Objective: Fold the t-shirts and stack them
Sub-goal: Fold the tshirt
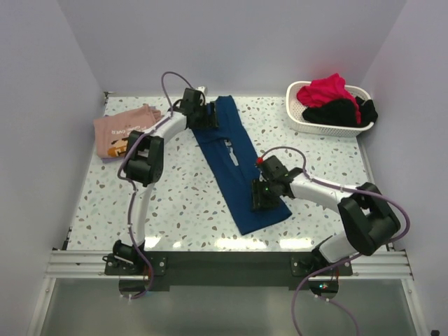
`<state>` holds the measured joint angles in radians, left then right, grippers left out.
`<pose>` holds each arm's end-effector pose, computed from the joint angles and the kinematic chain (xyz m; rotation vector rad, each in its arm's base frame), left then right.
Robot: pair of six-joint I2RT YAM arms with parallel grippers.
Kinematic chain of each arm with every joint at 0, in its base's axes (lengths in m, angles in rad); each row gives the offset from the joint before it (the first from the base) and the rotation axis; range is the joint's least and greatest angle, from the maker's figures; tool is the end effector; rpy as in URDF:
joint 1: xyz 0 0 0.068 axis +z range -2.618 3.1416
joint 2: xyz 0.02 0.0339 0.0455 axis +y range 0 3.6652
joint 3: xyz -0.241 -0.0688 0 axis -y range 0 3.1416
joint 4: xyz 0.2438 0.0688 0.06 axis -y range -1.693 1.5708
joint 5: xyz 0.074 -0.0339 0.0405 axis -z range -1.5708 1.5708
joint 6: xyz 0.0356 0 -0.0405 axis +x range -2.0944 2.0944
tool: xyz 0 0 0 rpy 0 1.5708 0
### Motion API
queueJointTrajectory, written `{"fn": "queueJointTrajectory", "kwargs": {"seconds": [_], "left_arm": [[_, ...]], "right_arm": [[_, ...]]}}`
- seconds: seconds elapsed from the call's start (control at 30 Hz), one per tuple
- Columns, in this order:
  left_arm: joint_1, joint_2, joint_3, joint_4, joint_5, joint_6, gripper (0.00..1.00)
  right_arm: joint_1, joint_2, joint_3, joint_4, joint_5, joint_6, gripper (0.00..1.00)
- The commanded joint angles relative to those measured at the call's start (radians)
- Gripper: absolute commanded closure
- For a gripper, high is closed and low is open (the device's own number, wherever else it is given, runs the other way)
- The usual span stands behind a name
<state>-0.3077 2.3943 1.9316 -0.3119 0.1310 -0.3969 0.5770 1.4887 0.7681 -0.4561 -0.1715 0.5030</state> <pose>0.4940 -0.1619 0.1457 -0.0407 2.3921 -0.4943 0.2187 0.1496 0.1372 -0.1542 2.8446 0.5024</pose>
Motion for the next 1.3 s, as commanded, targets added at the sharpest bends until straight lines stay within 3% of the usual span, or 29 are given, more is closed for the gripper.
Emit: {"fn": "queueJointTrajectory", "kwargs": {"seconds": [0.0, 0.5, 0.63, 0.77, 0.87, 1.03, 1.2, 1.27], "left_arm": [[0.025, 0.088, 0.070, -0.093, -0.027, 0.052, 0.20], [0.032, 0.151, 0.250, -0.067, 0.016, 0.127, 0.19], [0.032, 0.099, 0.283, -0.049, 0.016, 0.139, 0.15], [0.032, -0.071, 0.273, -0.024, -0.014, 0.139, 0.10], [0.028, -0.278, 0.109, 0.042, -0.024, 0.125, 0.09], [0.006, -0.608, -0.409, 0.177, -0.065, 0.073, 0.09], [-0.066, -0.880, -0.838, 0.165, -0.129, 0.024, 0.09], [-0.128, -0.961, -0.922, 0.131, -0.186, 0.001, 0.09]], "right_arm": [[0.082, 0.053, 0.010, -0.026, 0.006, 0.075, 0.49], [0.377, 0.260, 0.276, -0.041, 0.021, 0.141, 0.48], [0.382, 0.237, 0.322, -0.053, 0.067, 0.138, 0.47], [0.383, 0.153, 0.393, -0.150, 0.167, 0.106, 0.45], [0.383, 0.085, 0.412, -0.223, 0.227, 0.092, 0.41], [0.376, -0.020, 0.317, -0.263, 0.339, 0.115, 0.37], [0.330, -0.061, 0.194, -0.227, 0.311, 0.150, 0.39], [0.330, -0.070, 0.156, -0.216, 0.291, 0.166, 0.40]]}}
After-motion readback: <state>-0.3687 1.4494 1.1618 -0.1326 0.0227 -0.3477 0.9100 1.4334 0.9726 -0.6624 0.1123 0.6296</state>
